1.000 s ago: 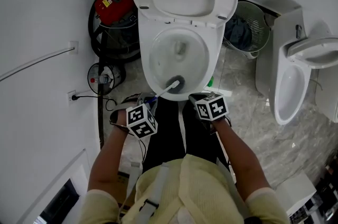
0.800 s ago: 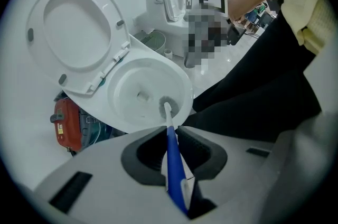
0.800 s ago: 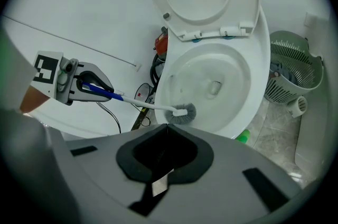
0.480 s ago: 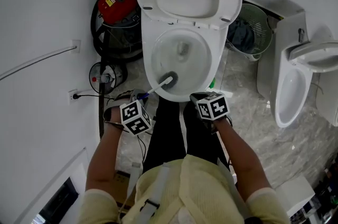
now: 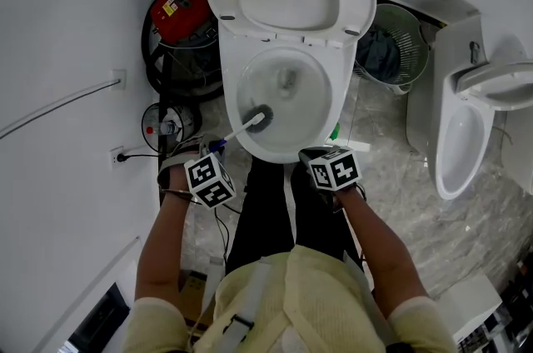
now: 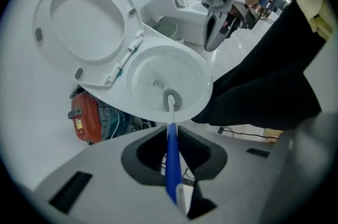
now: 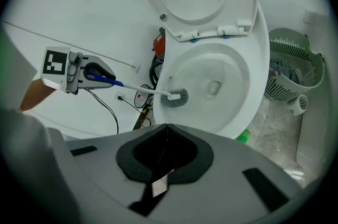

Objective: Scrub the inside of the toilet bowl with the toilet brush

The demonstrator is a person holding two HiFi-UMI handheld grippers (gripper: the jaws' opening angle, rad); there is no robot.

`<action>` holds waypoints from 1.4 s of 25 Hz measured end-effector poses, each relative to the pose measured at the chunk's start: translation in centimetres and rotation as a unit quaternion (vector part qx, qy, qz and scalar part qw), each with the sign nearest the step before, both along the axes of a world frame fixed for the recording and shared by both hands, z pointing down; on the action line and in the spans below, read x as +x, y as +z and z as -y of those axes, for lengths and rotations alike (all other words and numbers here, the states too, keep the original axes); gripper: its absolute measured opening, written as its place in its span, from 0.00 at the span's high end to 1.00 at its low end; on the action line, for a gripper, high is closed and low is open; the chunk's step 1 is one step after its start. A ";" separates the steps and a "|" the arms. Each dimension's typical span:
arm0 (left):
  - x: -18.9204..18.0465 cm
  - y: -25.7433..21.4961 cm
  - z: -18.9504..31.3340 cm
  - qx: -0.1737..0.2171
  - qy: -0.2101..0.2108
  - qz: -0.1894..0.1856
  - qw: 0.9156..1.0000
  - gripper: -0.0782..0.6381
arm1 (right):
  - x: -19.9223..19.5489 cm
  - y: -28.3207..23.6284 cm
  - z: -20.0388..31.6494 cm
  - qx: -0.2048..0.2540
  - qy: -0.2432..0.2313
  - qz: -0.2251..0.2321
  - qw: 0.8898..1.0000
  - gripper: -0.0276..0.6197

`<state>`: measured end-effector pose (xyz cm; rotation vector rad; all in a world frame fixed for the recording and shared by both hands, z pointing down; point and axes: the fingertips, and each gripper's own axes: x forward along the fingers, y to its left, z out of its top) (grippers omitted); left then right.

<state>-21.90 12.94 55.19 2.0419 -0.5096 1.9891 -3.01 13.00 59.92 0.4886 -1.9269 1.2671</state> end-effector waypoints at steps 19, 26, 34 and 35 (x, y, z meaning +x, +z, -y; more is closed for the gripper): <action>-1.5 0.3 6.8 0.058 0.010 0.038 0.998 0.79 | 1.5 0.4 1.2 -0.001 0.037 -0.002 0.999 0.93; -0.7 -0.1 9.2 0.080 0.014 0.045 0.996 0.79 | 2.9 0.3 1.0 -0.004 0.051 -0.002 0.999 0.93; 0.3 -0.3 11.8 0.096 0.007 0.039 0.995 0.79 | 3.8 0.1 1.0 -0.007 0.074 0.001 0.997 0.93; 0.4 -0.3 12.1 0.098 0.009 0.039 0.994 0.79 | 3.9 0.1 0.9 -0.007 0.075 0.001 0.997 0.93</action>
